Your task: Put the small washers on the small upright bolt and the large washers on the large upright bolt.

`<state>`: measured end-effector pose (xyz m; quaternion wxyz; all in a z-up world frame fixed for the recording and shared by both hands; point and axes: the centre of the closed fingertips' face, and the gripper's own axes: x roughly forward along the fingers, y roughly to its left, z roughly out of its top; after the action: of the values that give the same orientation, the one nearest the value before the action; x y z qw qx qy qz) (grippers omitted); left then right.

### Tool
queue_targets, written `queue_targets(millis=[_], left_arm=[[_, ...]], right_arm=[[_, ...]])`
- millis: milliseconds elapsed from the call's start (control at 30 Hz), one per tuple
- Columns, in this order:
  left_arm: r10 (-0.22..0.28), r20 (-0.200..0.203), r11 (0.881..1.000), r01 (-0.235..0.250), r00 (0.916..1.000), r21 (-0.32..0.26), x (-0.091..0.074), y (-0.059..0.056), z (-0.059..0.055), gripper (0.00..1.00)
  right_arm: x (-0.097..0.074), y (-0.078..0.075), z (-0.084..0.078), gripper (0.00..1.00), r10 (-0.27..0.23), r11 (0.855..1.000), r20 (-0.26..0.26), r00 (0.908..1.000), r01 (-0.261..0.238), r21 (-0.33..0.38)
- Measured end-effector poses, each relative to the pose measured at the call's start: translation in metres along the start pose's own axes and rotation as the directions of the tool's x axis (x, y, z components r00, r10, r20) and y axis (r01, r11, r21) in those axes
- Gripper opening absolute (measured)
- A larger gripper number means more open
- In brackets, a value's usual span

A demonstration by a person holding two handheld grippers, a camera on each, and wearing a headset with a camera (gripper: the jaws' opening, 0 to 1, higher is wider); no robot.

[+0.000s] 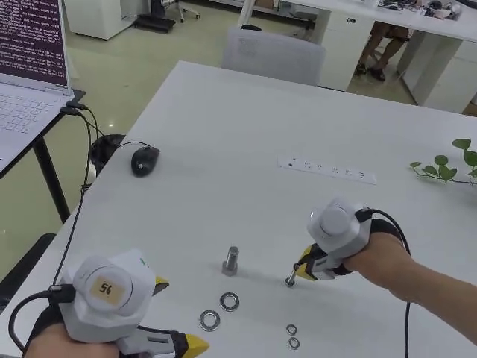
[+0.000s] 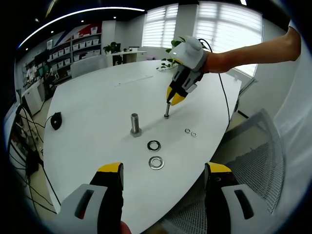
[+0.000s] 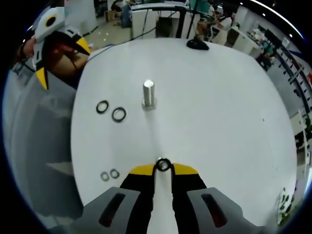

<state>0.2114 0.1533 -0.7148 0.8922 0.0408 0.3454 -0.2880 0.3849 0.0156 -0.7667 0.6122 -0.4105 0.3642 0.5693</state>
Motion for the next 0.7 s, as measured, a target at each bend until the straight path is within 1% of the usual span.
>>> queue_targets(millis=[400,567,700], left_arm=[[0.0,-0.003,1.0,0.0,1.0,-0.001,0.0,0.0,-0.001,0.67],[0.002,-0.002,1.0,-0.002,1.0,-0.003,-0.001,0.0,-0.001,0.67],[0.003,0.0,1.0,-0.003,1.0,-0.005,-0.001,0.001,0.0,0.67]], right_arm=[[0.004,0.0,0.0,0.13,0.008,1.0,-0.02,0.9998,-0.008,-0.002],[0.008,0.001,-0.003,0.13,0.012,1.0,-0.034,0.9993,-0.013,-0.005],[0.016,0.0,-0.006,0.13,0.018,1.0,-0.043,0.9989,-0.018,0.002]])
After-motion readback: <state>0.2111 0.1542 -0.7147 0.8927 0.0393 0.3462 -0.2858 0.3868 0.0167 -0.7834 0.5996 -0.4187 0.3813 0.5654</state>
